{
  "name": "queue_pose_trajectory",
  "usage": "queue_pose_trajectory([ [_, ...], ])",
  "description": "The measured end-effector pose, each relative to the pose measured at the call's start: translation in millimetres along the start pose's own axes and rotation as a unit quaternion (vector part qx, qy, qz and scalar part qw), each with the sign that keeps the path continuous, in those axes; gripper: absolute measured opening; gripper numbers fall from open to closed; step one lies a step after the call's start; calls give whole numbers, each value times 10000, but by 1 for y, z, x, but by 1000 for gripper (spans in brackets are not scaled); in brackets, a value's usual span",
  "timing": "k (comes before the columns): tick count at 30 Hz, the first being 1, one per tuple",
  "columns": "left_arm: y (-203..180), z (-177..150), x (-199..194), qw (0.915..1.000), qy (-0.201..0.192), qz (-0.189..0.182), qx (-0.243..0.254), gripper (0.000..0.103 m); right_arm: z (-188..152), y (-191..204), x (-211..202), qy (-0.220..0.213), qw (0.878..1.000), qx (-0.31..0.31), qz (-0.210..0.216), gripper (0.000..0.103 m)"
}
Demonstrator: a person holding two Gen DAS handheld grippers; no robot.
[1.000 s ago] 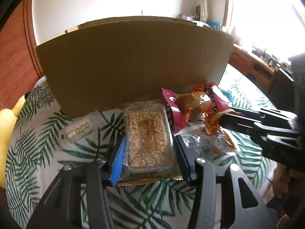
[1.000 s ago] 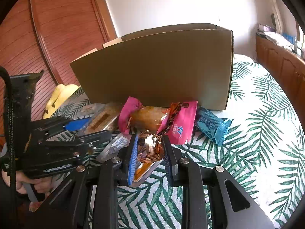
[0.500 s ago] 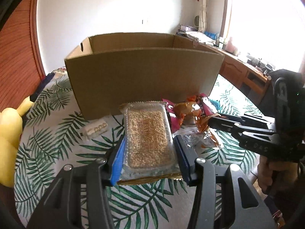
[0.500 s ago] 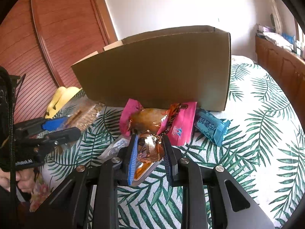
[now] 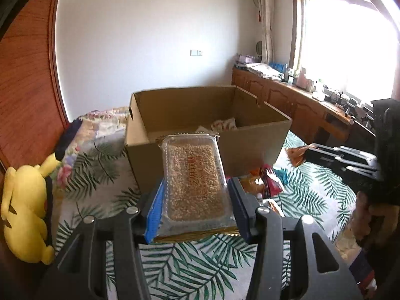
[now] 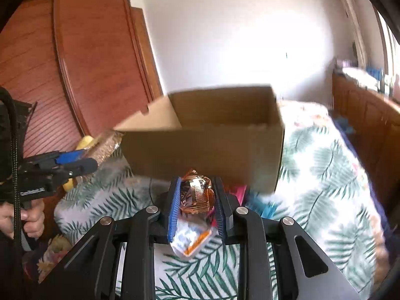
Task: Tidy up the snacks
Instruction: 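Carry both held snacks over the box and open both tools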
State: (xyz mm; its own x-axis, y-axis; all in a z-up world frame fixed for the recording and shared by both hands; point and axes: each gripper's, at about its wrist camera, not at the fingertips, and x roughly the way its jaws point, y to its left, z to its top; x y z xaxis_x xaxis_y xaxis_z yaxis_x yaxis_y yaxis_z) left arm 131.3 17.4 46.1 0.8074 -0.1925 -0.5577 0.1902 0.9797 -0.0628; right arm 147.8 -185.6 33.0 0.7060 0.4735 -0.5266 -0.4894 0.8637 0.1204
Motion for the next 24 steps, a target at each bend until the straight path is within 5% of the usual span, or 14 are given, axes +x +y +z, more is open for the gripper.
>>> queue_pose_trajectory([
  [24, 4, 55, 23, 9999, -134, 45, -14, 49, 53, -8, 16, -8, 9987, -349, -365, 24],
])
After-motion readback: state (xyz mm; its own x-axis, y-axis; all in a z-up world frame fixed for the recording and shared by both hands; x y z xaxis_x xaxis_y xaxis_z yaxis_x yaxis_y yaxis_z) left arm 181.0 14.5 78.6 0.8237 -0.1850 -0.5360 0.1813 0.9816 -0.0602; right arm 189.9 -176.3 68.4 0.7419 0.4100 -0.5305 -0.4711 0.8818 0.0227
